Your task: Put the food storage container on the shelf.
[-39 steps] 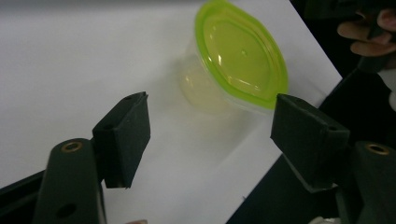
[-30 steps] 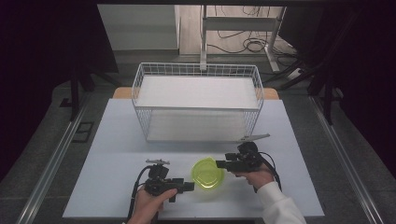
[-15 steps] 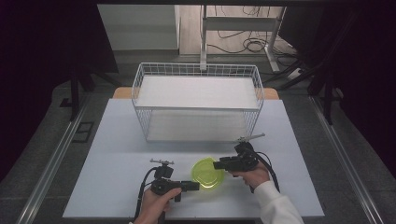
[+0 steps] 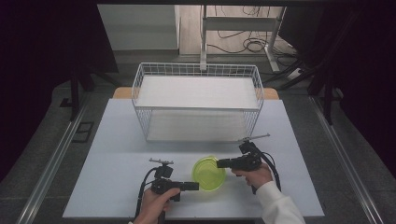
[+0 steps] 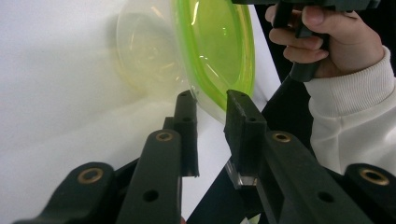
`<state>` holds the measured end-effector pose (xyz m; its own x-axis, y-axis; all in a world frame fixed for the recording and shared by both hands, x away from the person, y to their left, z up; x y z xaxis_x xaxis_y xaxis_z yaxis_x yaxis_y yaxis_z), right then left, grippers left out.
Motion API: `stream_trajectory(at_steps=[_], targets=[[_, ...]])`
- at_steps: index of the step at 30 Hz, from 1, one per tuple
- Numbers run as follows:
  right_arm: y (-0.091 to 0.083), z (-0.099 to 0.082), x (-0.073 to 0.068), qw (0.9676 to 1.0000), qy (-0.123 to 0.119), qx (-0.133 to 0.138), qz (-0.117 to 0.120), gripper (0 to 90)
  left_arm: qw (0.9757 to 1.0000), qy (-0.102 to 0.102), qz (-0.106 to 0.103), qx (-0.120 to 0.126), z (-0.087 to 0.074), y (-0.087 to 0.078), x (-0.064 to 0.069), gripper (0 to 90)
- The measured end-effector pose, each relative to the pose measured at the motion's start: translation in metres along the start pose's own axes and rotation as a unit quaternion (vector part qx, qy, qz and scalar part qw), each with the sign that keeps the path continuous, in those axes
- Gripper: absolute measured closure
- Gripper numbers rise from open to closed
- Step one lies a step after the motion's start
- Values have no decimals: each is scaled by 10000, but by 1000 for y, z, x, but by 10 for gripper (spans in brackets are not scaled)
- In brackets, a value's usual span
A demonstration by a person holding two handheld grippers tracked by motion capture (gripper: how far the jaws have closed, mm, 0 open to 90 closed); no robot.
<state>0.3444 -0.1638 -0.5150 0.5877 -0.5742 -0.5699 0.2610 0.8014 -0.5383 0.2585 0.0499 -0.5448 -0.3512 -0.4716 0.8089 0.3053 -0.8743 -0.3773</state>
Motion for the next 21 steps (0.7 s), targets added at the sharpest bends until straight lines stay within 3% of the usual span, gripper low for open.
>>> stream_trajectory(at_steps=[4, 9, 21], targets=[[-5, 1, -3, 9997, 20, 109, 218, 771, 9998, -108, -140, 61, 3, -5, -1, 792], [-7, 0, -5, 9996, -109, 148, 235, 771, 9996, -114, -220, 110, 5, -7, 0, 807], [-11, 1, -13, 9987, -316, 243, 321, 786, 9993, 111, -259, 235, 13, -17, 5, 829]])
Point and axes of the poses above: each handheld gripper's, and its own axes: y roughly forward along the jaws, z roughly out of its top, x roughly to its right, the point moved 5 cm from there along y, roughly forward along the jaws, and after that the axes turned 8 degrees about x, right-handed, at the moved point
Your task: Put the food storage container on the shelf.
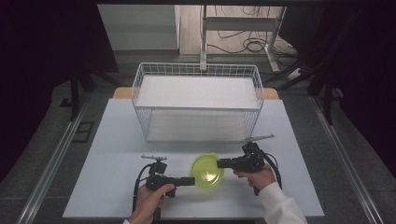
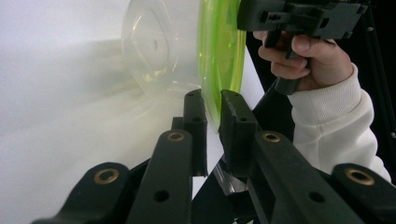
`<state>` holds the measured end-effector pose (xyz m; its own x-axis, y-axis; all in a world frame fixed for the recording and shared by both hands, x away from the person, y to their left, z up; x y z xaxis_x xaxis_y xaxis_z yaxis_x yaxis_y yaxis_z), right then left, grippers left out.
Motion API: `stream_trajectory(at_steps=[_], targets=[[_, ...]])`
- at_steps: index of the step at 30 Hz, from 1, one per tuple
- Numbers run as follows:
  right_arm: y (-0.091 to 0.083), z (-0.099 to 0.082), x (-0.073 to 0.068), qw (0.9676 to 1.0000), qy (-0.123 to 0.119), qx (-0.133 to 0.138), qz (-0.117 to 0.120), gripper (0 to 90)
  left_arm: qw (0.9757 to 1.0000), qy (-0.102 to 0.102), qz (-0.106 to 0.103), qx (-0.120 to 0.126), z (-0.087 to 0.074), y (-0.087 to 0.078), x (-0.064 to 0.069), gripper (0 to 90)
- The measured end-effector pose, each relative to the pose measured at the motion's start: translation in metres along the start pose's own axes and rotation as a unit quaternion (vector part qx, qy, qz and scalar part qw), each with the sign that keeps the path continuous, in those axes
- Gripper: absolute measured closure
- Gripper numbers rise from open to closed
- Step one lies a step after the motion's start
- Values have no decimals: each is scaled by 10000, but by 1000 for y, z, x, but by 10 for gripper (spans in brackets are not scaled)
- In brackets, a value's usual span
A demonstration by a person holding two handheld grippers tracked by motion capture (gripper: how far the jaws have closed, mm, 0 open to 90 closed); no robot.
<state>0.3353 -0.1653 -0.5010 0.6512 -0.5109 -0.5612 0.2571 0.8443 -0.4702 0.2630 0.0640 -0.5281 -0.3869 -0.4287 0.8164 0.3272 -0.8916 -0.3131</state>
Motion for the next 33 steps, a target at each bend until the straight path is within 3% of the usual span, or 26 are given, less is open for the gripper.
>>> stream_trajectory(at_steps=[8, 23, 25, 33], targets=[[-1, 4, -3, 9999, 37, 123, 85, 787, 9999, 64, -76, 28, 4, -3, 4, 832], [-10, 16, -14, 9992, -219, 305, 109, 796, 9993, 291, -223, 54, 18, -10, 11, 836], [-12, 19, -16, 9991, -199, 356, 140, 797, 9992, 273, -294, 82, 23, -11, 14, 837], [-21, 42, -28, 9979, -303, 549, 184, 799, 9975, 629, -291, 131, 56, -24, 33, 838]])
Point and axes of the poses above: each handheld gripper's, and its own axes: y roughly forward along the jaws, z roughly out of its top, x roughly to its right, the point moved 5 cm from there along y, roughly forward along the jaws, and after that the axes turned 8 degrees about x, right-handed, at the moved point
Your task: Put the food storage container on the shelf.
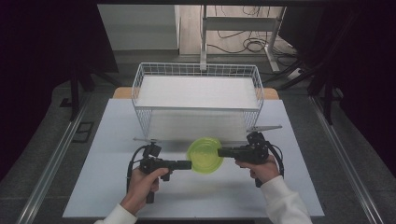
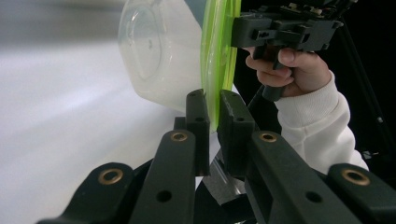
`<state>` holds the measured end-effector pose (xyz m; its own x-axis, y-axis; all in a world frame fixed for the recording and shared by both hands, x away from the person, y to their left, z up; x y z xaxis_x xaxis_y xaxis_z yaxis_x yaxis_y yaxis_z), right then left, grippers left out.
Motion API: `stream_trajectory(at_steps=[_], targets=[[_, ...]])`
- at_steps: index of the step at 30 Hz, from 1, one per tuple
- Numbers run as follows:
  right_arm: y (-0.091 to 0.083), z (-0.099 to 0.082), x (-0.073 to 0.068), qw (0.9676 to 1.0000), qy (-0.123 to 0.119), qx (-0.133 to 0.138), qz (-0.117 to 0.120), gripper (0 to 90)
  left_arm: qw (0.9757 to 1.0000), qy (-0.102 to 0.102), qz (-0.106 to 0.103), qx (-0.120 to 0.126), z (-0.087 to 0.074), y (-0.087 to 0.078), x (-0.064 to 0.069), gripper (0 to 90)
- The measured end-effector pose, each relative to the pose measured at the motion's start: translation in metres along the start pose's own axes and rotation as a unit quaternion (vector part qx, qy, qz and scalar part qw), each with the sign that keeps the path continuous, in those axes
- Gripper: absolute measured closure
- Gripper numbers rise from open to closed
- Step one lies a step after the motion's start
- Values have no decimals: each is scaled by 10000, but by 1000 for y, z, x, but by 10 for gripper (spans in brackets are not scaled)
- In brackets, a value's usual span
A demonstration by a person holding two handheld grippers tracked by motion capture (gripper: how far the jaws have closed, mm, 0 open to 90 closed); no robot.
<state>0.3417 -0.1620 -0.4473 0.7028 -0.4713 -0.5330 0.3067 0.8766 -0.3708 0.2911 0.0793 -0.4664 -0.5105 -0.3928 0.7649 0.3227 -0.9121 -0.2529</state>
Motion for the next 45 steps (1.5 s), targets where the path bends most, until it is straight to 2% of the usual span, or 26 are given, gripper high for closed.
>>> stream_trajectory(at_steps=[5, 6, 7, 8, 9, 10, 11, 12, 13, 17, 19, 23, 24, 25, 30, 37, 38, 39, 41, 43, 44, 45], targets=[[-3, 24, -9, 9998, -110, 136, -29, 799, 9999, 155, -46, 19, 25, -7, 10, 839], [-4, 34, -13, 9997, -140, 188, -35, 799, 9998, 197, -45, 22, 30, -9, 13, 838], [-4, 39, -15, 9997, -137, 208, -36, 799, 9996, 291, -60, 38, 41, -13, 17, 839], [-5, 44, -17, 9996, -164, 239, -36, 799, 9995, 303, -74, 65, 48, -14, 20, 839], [-5, 44, -17, 9996, -164, 239, -36, 799, 9995, 303, -74, 65, 48, -14, 20, 839], [-6, 56, -20, 9995, -140, 292, -29, 799, 9992, 372, -72, 88, 61, -17, 24, 839], [-6, 56, -20, 9995, -140, 292, -29, 799, 9992, 372, -72, 88, 61, -17, 24, 839], [-6, 67, -21, 9992, -154, 366, -19, 799, 9991, 409, -70, 94, 68, -18, 26, 840], [-6, 67, -21, 9992, -154, 366, -19, 799, 9989, 451, -65, 101, 75, -19, 28, 840], [-5, 92, -20, 9988, -102, 471, -3, 799, 9978, 652, 2, 108, 104, -20, 32, 839], [-3, 103, -17, 9987, -110, 501, -26, 799, 9978, 660, 18, 113, 117, -19, 31, 839], [2, 124, -11, 9984, -100, 539, -97, 800, 9981, 602, -30, 129, 142, -18, 24, 840], [4, 135, -8, 9984, -77, 547, -142, 801, 9982, 589, -2, 143, 153, -16, 21, 840], [4, 135, -8, 9984, -77, 547, -142, 801, 9982, 589, -2, 143, 153, -16, 21, 840], [12, 159, 2, 9982, 72, 533, -262, 803, 9982, 575, 106, 128, 180, -13, 14, 840], [20, 167, 12, 9981, 247, 453, -345, 805, 9993, 376, 80, 29, 192, -8, -1, 840], [22, 166, 16, 9979, 336, 422, -349, 805, 9996, 286, -13, 76, 194, -7, -3, 840], [23, 168, 19, 9972, 501, 463, -300, 805, 9997, 220, -16, 99, 198, -6, -5, 839], [23, 170, 20, 9970, 557, 422, -347, 805, 9998, 199, 2, 61, 199, -6, -6, 840], [24, 173, 22, 9962, 694, 367, -385, 803, 10000, -11, 22, 35, 205, -4, -8, 839], [24, 173, 22, 9962, 694, 367, -385, 803, 10000, -11, 22, 35, 205, -4, -8, 838], [25, 175, 23, 9955, 787, 343, -408, 801, 9999, -105, 40, 37, 208, -3, -9, 838]])
Point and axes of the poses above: each handheld gripper's, and its own axes: y roughly forward along the jaws, z roughly out of its top, x roughly to its right, the point moved 5 cm from there along y, roughly forward along the jaws, and after that the axes turned 8 degrees about x, right-handed, at the moved point
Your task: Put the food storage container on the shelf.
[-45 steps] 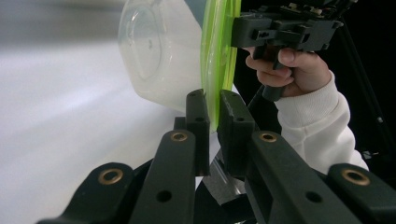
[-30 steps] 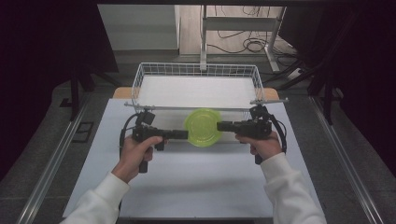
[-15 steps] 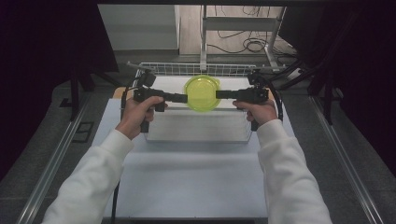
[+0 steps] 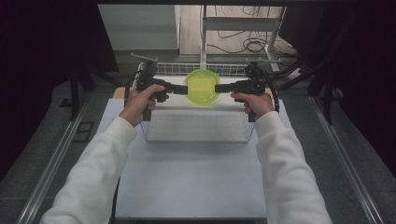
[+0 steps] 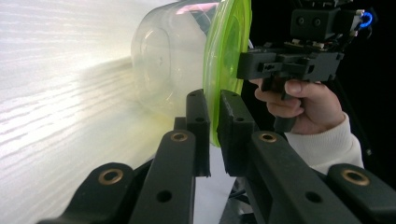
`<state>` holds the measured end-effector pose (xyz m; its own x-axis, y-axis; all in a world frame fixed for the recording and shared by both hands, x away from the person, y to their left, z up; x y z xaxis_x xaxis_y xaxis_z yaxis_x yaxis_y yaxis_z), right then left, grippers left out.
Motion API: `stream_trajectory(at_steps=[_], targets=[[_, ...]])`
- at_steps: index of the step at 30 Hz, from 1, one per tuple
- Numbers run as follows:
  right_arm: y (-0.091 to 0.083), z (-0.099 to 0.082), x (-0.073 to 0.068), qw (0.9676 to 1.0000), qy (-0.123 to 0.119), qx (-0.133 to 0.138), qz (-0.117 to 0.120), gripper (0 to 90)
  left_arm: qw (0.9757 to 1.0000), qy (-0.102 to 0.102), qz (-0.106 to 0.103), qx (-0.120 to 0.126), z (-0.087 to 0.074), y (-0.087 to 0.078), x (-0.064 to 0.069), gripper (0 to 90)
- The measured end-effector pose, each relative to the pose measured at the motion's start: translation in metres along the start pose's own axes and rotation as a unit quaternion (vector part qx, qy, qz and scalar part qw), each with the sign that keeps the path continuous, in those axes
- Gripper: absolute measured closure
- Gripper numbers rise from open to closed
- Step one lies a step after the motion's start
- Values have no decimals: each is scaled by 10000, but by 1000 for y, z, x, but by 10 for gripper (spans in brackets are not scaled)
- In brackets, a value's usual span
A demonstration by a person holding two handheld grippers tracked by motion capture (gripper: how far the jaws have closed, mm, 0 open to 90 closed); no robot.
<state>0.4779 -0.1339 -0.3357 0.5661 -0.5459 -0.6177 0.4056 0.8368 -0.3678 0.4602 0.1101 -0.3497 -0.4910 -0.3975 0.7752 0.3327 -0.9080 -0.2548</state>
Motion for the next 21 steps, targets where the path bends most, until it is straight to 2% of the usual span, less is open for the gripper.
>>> stream_trajectory(at_steps=[1, 3, 4, 5, 6, 8, 12, 13, 16, 21], targets=[[2, 4, 2, 9998, 152, -51, -69, 797, 9999, -102, -10, 36, 2, 1, -2, 834], [4, 7, 3, 9997, 191, -70, -98, 796, 9995, -278, 53, 105, 7, 2, -5, 831], [7, 12, 4, 9993, 289, -128, -174, 793, 9993, -346, 73, 112, 10, 3, -7, 828], [8, 14, 4, 9991, 331, -140, -214, 792, 9985, -505, 83, 200, 13, 5, -10, 826], [8, 14, 4, 9991, 331, -140, -214, 792, 9985, -505, 83, 200, 13, 5, -10, 826], [12, 21, 7, 9981, 490, -199, -308, 773, 9968, -731, 31, 332, 18, 8, -14, 822], [18, 24, 10, 9967, 671, -275, -367, 735, 9958, -823, 58, 397, 21, 10, -16, 800], [20, 26, 13, 9959, 803, -244, -338, 724, 9953, -869, 77, 426, 22, 11, -18, 777], [22, 27, 15, 9950, 929, -203, -306, 707, 9950, -871, 103, 481, 22, 12, -19, 746], [25, 25, 17, 9947, 968, -169, -316, 648, 9947, -812, 306, 555, 22, 13, -22, 648]])
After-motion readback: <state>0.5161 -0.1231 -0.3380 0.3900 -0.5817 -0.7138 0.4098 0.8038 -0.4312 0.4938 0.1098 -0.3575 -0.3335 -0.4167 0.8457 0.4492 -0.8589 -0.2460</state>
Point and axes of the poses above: each handheld gripper's, and its own axes: y roughly forward along the jaws, z roughly out of its top, x roughly to its right, the point moved 5 cm from there along y, roughly forward along the jaws, and after that the axes turned 8 degrees about x, right-handed, at the moved point
